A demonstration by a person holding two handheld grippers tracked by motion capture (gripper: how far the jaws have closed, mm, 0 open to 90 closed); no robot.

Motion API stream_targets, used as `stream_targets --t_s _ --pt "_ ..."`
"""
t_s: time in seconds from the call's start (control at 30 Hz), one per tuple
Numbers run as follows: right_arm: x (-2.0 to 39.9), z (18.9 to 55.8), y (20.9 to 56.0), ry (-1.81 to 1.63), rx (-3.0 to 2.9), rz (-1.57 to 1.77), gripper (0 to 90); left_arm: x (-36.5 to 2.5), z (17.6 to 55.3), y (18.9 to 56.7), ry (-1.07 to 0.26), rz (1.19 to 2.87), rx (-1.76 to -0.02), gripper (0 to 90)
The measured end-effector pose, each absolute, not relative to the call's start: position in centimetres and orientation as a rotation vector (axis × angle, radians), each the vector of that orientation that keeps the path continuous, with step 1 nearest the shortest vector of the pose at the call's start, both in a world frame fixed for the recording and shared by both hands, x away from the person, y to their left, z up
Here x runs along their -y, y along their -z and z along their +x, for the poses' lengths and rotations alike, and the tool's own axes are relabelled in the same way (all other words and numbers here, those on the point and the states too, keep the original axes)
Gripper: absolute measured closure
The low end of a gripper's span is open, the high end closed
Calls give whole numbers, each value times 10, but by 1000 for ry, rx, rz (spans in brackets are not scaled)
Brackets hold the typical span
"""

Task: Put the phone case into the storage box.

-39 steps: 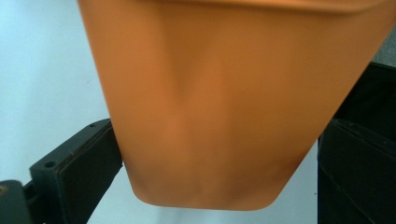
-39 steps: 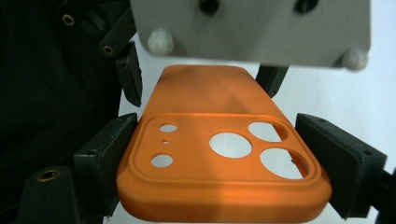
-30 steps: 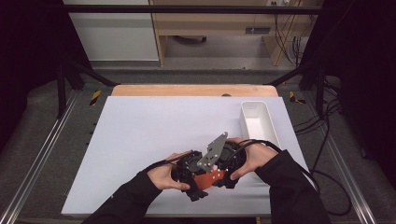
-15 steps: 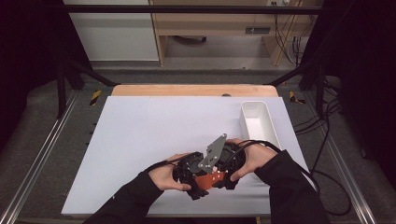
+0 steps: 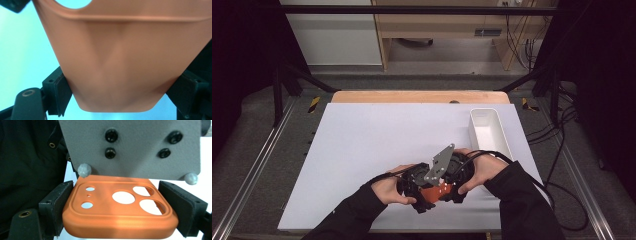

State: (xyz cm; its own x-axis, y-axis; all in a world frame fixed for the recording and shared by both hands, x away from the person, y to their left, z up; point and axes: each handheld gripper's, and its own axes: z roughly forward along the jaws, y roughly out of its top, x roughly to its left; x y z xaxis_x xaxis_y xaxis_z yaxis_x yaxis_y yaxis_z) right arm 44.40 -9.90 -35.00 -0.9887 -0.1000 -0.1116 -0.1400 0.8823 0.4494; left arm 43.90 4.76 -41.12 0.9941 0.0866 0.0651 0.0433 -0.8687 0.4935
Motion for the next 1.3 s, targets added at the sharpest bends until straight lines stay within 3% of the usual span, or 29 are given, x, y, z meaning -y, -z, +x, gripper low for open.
stream_targets --t_s 0.13,0.43,0.77,1.3 --pt "100 443 349 -733 -2961 -186 151 -48 439 411 -129 2611 -87 158" --pt "105 442 343 -831 -2888 -139 32 -55 440 409 -136 2589 -104 159" --pt "125 440 334 -986 -2811 -43 13 -70 443 409 -137 2547 -148 158" --pt "138 441 349 -1178 -2711 47 12 -89 445 412 -120 2428 -192 158"
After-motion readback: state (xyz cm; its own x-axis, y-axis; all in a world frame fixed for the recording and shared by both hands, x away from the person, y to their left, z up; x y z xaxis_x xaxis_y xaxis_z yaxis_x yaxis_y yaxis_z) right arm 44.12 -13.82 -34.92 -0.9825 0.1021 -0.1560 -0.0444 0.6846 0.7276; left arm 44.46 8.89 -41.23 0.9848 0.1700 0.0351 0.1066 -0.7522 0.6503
